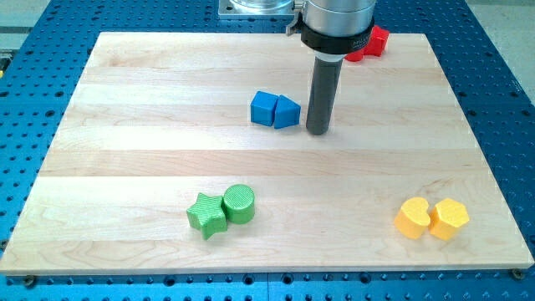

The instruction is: Point your arm at the top right corner of the board

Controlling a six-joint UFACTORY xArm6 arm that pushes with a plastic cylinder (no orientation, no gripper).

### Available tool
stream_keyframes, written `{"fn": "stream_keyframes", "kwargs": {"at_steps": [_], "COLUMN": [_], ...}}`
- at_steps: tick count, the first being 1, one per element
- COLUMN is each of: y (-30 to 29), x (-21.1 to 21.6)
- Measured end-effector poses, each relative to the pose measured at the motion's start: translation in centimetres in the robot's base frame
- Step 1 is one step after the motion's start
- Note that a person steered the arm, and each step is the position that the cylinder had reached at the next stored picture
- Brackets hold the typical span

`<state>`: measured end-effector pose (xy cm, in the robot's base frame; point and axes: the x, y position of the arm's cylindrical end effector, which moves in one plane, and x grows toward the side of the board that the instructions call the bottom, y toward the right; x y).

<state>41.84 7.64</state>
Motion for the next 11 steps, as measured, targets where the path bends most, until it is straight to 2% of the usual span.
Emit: {"fn": "stream_keyframes", "kwargs": {"at_steps": [4, 6, 9, 10, 11], "y": [0.3, 7.9, 19.5, 19.3, 17.3], "x": [0.0, -1.2, -18.1, -20.4, -20.8]}}
